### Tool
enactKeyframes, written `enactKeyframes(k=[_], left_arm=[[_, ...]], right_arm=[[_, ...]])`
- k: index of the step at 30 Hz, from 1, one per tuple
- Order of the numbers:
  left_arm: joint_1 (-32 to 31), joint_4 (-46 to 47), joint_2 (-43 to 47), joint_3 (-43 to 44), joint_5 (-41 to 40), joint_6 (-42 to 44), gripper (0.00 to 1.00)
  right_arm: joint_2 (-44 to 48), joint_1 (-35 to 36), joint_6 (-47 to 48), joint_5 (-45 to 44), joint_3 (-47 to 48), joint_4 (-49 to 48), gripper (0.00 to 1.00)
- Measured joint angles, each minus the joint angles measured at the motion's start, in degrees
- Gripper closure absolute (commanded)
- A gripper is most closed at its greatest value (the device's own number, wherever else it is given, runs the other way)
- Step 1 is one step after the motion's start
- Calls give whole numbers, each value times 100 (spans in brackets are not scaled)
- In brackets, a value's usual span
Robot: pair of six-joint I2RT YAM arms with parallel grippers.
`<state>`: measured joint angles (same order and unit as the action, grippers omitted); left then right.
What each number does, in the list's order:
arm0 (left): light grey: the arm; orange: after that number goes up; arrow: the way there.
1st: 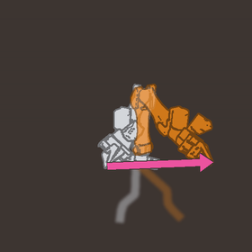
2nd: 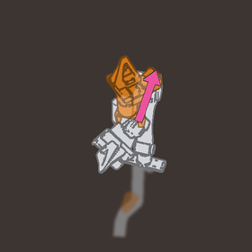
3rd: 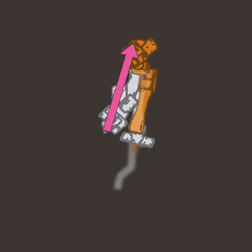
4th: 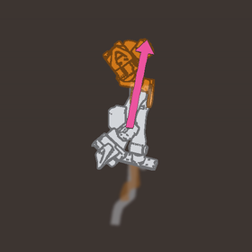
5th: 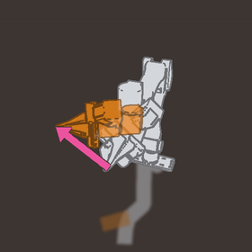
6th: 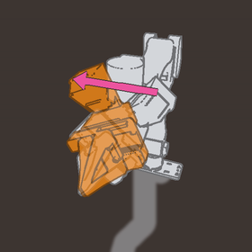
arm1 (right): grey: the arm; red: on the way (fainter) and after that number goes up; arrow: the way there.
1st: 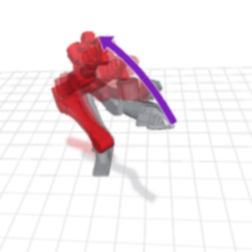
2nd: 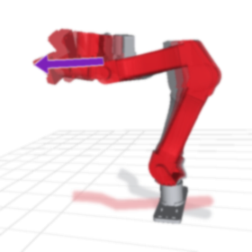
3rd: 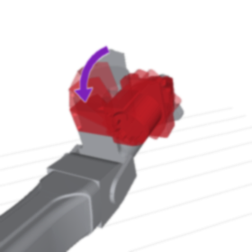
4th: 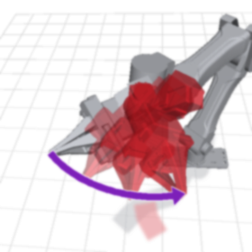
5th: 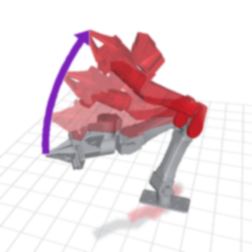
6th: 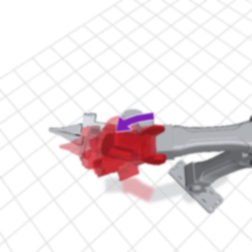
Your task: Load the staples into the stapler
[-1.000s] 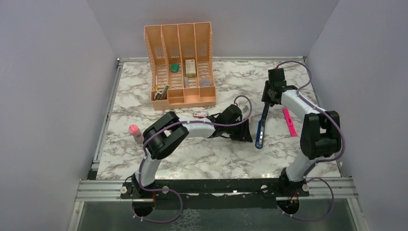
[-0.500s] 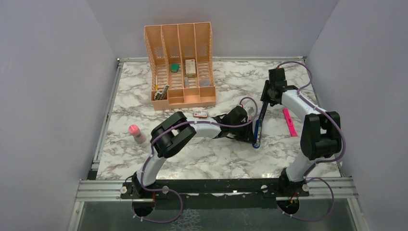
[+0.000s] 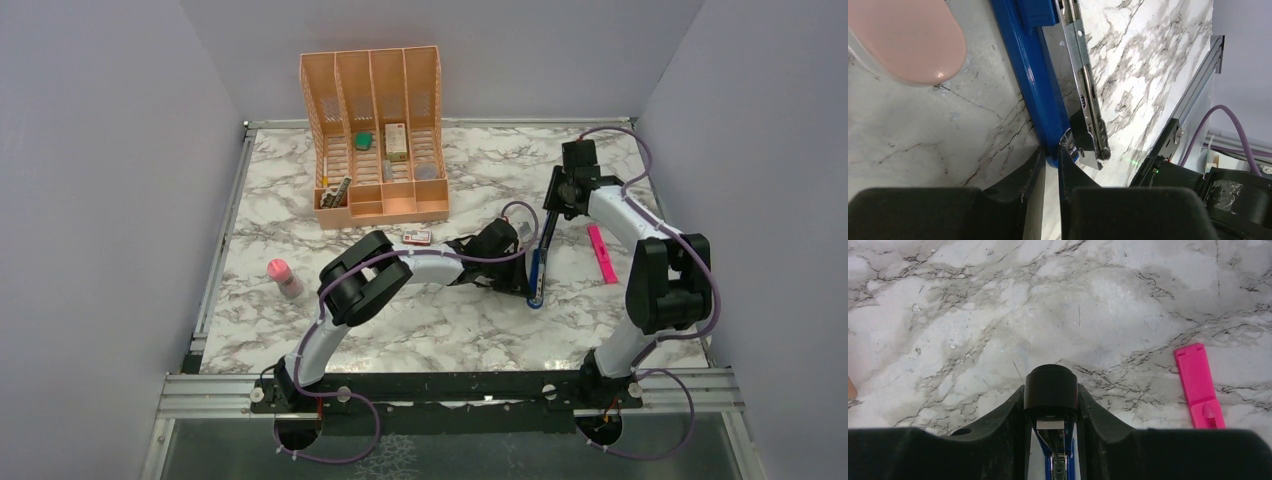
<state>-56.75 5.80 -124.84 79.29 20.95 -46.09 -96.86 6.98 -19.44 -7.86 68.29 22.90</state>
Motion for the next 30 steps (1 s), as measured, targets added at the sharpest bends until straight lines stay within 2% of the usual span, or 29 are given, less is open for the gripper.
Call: enactKeyframes(k=[18,30], left_arm=[[-17,59,-133,96,114,-232,88],[-28,470,-365,168,382,-424,89]], right_arm=[[1285,212,-50,-101,-852,103,76],[1952,723,-323,-219,-1215,492,80]])
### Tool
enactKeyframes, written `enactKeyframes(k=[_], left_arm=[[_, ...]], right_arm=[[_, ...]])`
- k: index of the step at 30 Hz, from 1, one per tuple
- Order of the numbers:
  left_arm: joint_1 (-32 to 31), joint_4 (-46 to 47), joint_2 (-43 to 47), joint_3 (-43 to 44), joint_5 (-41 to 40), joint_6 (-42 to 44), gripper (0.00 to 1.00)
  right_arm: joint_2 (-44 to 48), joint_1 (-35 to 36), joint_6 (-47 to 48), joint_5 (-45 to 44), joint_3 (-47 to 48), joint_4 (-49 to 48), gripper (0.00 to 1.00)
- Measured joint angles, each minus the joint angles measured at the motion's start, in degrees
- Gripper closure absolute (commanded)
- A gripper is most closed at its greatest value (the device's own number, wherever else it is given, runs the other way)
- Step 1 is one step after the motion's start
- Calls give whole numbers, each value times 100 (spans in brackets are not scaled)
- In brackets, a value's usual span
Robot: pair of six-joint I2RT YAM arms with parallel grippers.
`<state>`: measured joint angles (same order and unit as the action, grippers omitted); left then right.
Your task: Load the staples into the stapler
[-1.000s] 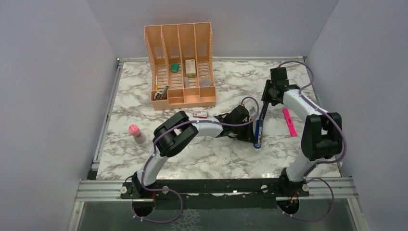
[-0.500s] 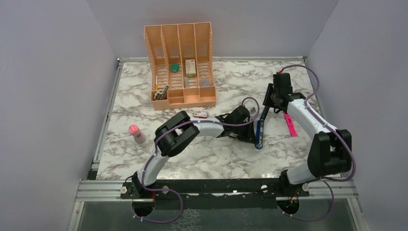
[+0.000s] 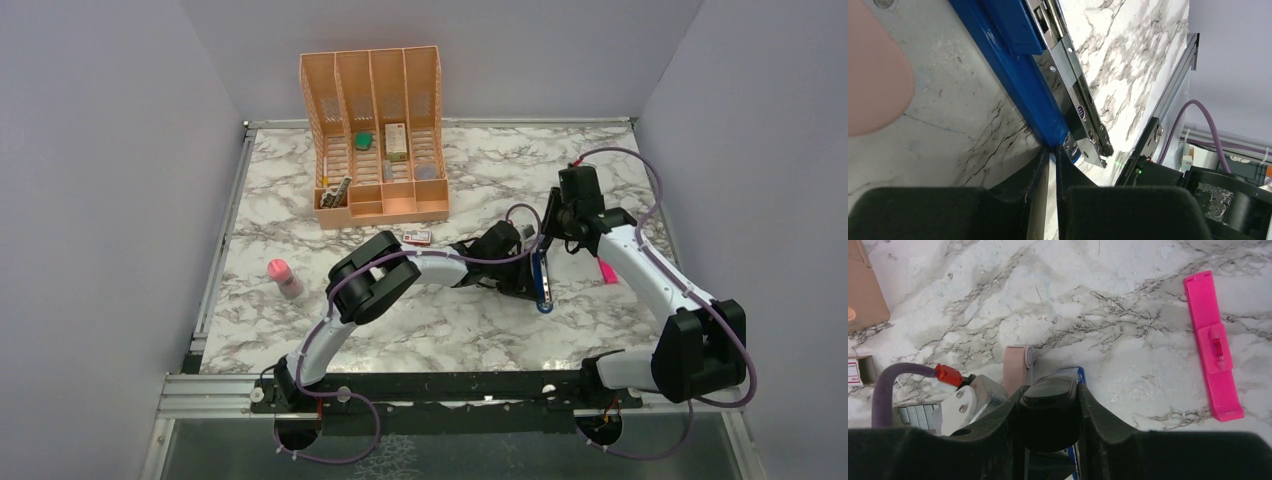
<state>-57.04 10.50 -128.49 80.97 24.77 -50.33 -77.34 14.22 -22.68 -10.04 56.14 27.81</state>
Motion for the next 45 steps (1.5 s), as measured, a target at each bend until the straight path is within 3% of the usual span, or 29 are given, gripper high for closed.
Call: enactKeyframes(k=[25,40,45], left_arm=[[76,354,-50,-72,-175,-358,89],[92,466,-275,269,-507,-365,88],[92,466,-275,271,-511,-343,85]], right_arm=[[1604,94,-1392,-503,-1504,70,83],[1200,122,-1919,-114,-2068,533,82],[984,122,-1996,-98,-2070,518,71]])
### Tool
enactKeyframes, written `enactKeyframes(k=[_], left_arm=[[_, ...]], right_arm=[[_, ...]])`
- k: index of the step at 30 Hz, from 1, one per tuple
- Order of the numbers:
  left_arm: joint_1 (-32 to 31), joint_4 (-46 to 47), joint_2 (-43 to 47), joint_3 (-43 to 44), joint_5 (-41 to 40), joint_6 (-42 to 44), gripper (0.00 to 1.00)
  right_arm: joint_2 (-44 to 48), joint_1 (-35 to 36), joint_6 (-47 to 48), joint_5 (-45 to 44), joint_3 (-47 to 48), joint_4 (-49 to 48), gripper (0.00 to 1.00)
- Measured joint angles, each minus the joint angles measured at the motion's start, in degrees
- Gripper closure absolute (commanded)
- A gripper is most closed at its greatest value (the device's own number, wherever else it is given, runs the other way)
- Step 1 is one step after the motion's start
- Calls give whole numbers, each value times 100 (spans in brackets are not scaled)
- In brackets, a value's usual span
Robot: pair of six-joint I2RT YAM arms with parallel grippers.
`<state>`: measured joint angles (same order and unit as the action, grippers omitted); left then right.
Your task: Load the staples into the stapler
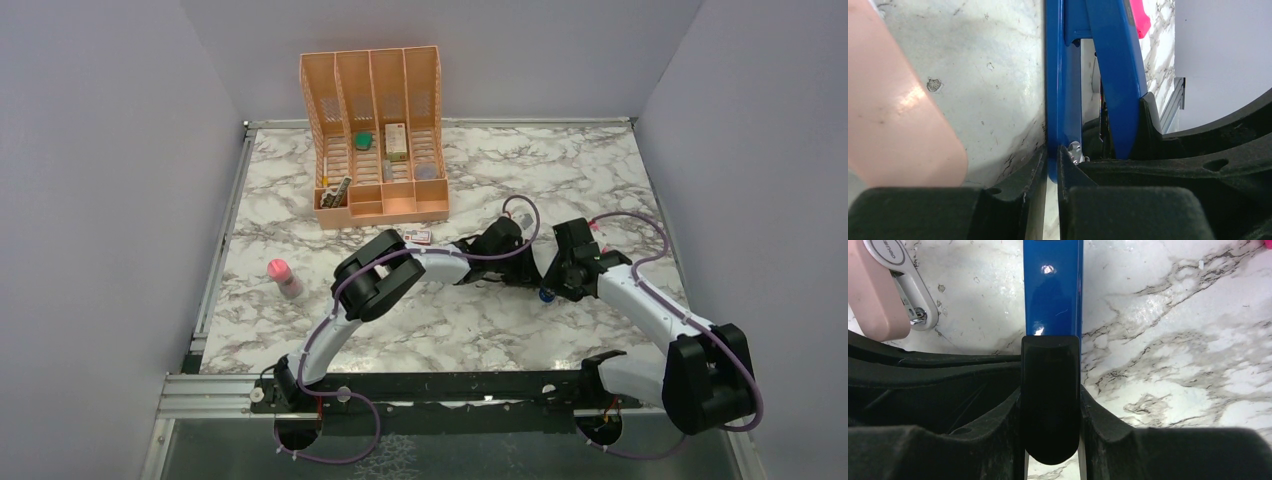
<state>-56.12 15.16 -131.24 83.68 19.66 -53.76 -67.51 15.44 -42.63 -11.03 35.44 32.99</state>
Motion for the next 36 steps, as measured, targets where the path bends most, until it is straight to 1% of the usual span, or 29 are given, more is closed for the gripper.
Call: enactKeyframes(k=[4,9,10,12,18,24,28,32,35,36], left_arm=[[2,0,11,-2,-33,17,80],[2,-57,96,-39,-221,175,73],[2,-63,118,-50,-249,216,72],[15,-111,173,-79,-304,297,72],[22,-153,299,-197,-437,516,72],[22,-203,426,-317,-498,647,72],[22,-350,542,-393,-623,737,72],[22,-492,662,-472,-767,841,72],[22,-682,780,-520,-885,992,72],[22,-750,826,-544,-922,1043,72]], right_arm=[[-11,0,-92,-9,2,2,59],[-26,-2,-190,-42,136,208,36],[-20,0,-212,-52,201,284,34],[28,-2,-247,-105,321,358,33],[400,0,-299,-354,599,455,42],[232,0,-437,-501,627,717,44],[85,0,-501,-498,579,730,54],[-17,0,-529,-422,446,664,58],[-197,0,-522,-286,337,522,66],[-247,0,-529,-247,299,476,70]])
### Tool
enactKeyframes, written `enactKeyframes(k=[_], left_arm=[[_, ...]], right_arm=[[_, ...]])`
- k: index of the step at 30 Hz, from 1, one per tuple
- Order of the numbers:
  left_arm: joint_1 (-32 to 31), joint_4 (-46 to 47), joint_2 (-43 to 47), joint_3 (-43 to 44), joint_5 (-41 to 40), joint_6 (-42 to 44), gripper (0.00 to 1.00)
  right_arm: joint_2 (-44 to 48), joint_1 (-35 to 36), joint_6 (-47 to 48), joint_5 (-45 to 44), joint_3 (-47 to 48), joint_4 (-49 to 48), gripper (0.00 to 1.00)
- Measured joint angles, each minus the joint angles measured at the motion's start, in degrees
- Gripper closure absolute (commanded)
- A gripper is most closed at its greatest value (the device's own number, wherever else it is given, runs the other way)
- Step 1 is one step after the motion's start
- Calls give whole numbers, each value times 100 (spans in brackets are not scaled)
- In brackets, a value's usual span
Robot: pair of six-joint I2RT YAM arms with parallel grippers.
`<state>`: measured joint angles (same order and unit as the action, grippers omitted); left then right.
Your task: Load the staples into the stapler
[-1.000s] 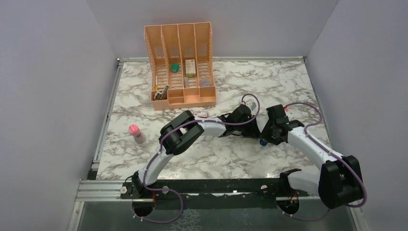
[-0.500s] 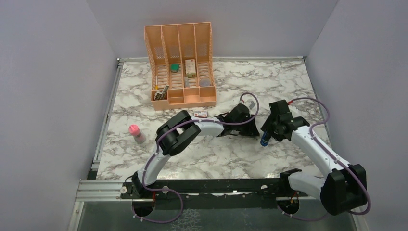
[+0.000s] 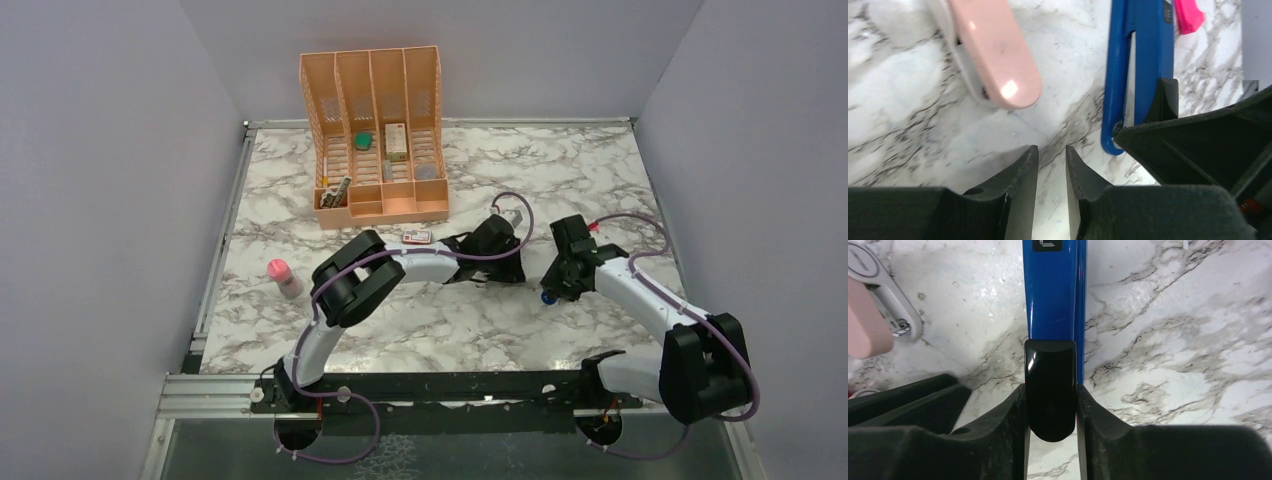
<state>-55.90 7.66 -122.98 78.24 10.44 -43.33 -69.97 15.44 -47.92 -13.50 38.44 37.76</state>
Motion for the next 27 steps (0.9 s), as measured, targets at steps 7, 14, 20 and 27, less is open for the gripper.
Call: enactKeyframes(k=[7,14,20,27], left_arm=[[7,-581,490,-149,-411,422,72],[13,-715,940,-227,-544,562,72],[68,-721,1408,-557,-861,603,72],[122,-966,2378,-1034,-1886,811,70]], right_arm=[[-48,2,-2,127,-170,-243,77],[-20,-2,168,254,-177,-323,74],[-243,0,651,557,-11,-566,71],[-940,0,1150,870,400,-1134,62]])
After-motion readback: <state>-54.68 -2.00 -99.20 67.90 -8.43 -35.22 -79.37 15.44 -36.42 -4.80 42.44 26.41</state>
